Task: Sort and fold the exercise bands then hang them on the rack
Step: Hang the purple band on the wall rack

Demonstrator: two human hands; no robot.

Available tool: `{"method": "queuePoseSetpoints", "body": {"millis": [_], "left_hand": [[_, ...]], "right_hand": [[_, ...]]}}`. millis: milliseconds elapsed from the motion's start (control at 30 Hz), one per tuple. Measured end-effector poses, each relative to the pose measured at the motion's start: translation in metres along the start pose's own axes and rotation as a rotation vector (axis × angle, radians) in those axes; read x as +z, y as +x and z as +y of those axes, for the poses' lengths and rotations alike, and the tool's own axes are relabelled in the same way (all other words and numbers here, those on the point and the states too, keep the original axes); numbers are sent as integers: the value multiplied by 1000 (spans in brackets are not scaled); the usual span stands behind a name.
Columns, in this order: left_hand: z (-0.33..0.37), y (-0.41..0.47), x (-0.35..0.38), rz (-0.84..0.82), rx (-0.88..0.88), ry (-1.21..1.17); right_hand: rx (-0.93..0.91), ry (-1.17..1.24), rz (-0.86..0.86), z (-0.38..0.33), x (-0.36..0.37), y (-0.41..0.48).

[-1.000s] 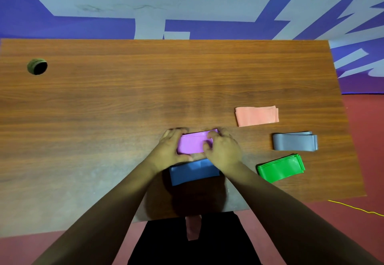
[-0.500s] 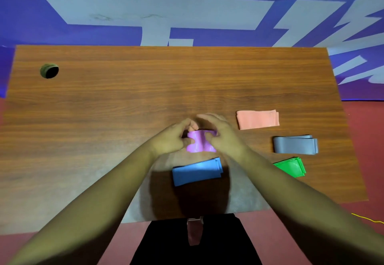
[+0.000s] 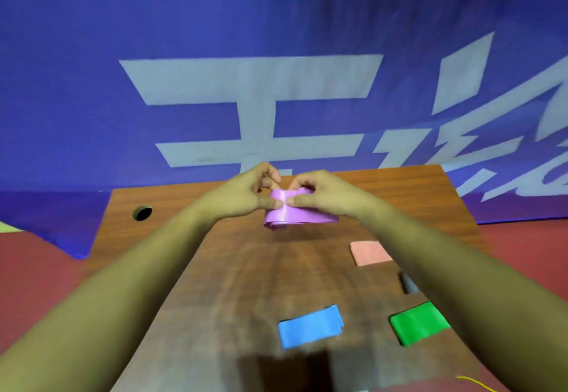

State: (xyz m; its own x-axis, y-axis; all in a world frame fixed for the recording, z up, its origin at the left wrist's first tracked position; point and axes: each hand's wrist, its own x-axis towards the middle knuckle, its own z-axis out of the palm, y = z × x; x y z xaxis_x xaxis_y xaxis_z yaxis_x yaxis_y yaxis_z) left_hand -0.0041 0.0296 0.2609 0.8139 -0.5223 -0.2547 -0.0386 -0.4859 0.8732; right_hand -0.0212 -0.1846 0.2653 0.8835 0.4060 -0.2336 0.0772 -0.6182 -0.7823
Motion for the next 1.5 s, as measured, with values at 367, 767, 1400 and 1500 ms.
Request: {"method": "queuePoseSetpoints", "body": {"millis": [367, 767, 1400, 1500], "left_hand": [[122, -33, -65, -20, 193, -85], [185, -36, -50, 131, 266, 262], [278, -14, 4, 280, 340, 415], [286, -18, 3, 283, 378, 247]], "right_hand": [[-27, 474, 70, -113, -75, -23], [-35, 795, -24, -120, -130, -44], [-127, 684, 9, -90, -227, -94], [-283, 473, 71, -96, -241, -102]]}}
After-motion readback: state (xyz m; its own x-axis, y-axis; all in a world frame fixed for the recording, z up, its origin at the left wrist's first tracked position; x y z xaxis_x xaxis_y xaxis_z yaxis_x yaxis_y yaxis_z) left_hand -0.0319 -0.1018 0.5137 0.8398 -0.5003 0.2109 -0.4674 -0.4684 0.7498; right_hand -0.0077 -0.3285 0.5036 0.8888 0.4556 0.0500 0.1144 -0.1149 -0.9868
